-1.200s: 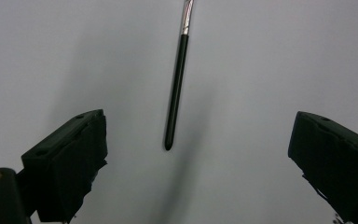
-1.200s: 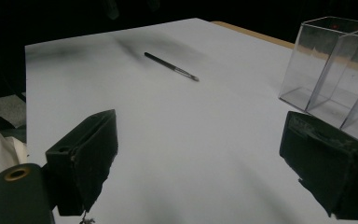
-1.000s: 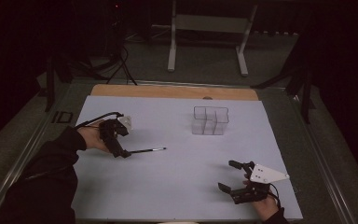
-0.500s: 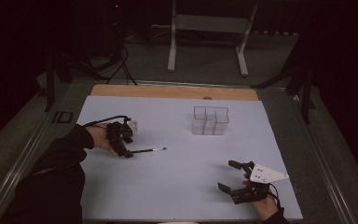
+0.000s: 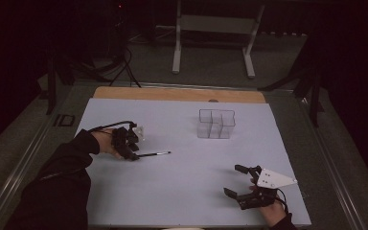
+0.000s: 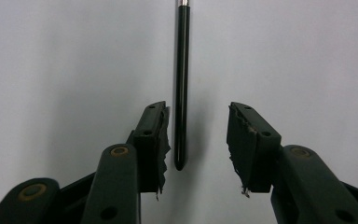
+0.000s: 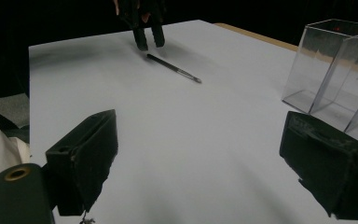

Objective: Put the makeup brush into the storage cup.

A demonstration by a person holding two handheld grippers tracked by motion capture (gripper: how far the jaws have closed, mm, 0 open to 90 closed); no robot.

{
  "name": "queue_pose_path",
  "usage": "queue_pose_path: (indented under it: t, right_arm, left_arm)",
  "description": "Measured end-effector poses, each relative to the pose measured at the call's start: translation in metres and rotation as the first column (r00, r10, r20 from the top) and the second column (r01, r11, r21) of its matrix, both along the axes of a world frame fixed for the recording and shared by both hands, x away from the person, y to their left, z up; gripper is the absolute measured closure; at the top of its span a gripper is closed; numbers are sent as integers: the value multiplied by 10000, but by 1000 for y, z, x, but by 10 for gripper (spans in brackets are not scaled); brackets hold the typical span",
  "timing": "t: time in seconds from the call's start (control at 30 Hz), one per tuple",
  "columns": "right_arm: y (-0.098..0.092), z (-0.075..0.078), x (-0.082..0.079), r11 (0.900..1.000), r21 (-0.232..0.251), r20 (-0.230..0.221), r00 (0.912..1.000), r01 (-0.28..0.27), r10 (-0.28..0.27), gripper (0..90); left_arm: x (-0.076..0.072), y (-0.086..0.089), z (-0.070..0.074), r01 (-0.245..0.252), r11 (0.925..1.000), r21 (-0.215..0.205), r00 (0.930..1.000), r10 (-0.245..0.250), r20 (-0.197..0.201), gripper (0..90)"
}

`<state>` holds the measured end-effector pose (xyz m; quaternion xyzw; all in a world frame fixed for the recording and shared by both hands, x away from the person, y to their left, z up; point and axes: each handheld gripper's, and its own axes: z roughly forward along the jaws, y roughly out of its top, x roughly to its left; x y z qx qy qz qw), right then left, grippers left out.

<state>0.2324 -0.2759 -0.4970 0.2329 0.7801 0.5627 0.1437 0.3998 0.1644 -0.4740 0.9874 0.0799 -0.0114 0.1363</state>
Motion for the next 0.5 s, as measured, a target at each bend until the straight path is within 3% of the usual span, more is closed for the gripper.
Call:
queue_pose_path:
  t: [0.1, 0.17, 0.33, 0.37, 0.5]
  right_arm:
    - [0, 0, 0, 10000, 4, -42, 10000, -1, 1, 115]
    - [0, 0, 0, 10000, 13, -23, 10000, -5, 5, 114]
    - [0, 0, 0, 10000, -10, -35, 10000, -1, 1, 115]
    - [0, 0, 0, 10000, -20, -29, 10000, 0, 0, 115]
    - [0, 0, 0, 10000, 6, -30, 10000, -3, 3, 114]
  left_arm:
    - [1, 1, -2, 85, 9998, -196, 9999, -87, -136, 622]
    - [1, 0, -4, 287, 9993, -259, 9996, -286, 50, 675]
    - [3, -4, -11, 256, 9996, 73, 9995, -258, 177, 689]
    - [4, -6, -15, 421, 9985, 349, 9989, -428, 175, 690]
    - [6, -9, -18, 390, 9986, 345, 9991, -396, 154, 726]
